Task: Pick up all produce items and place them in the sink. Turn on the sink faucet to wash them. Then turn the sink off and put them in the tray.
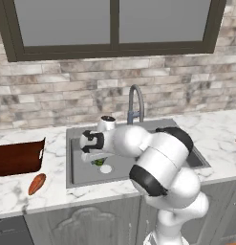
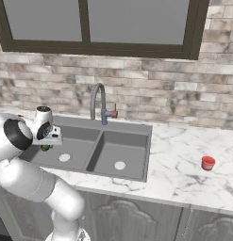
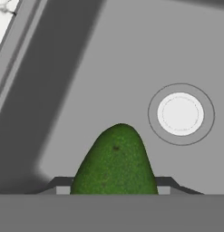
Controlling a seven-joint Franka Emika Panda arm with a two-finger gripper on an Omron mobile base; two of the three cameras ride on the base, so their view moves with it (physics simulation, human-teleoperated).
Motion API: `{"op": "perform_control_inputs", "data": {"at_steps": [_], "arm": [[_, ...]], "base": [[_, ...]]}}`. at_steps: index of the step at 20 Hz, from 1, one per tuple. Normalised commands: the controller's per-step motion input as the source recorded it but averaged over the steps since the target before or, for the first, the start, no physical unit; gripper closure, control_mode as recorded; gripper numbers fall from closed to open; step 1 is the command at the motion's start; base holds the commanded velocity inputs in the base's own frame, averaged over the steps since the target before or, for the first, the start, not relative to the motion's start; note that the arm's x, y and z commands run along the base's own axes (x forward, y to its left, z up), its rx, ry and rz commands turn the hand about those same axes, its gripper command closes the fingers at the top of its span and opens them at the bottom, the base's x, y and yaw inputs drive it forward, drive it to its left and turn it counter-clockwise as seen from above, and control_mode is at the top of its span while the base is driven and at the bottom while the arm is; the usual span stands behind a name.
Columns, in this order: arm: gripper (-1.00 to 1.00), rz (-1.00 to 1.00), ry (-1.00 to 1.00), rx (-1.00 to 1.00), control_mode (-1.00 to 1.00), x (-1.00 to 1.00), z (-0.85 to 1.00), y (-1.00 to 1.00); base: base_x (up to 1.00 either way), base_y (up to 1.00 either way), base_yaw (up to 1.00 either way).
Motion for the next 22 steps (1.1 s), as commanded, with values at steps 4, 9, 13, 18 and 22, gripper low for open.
{"op": "perform_control_inputs", "data": {"at_steps": [4,9,13,18,22], "arm": [[1.0,0.0,0.09,0.0,-1.0,0.5,-0.13,-0.12],[1.0,0.0,0.04,-0.01,-1.0,0.4,-0.31,-0.01],[1.0,0.0,0.0,-0.03,-1.0,0.22,-0.29,0.0],[1.0,0.0,0.0,-0.02,-1.0,0.12,-0.17,0.0],[1.0,0.0,0.0,0.0,-1.0,0.07,-0.16,0.0]], "base": [[0.0,0.0,0.0],[0.0,0.0,0.0],[0.0,0.0,0.0],[0.0,0.0,0.0],[0.0,0.0,0.0]]}}
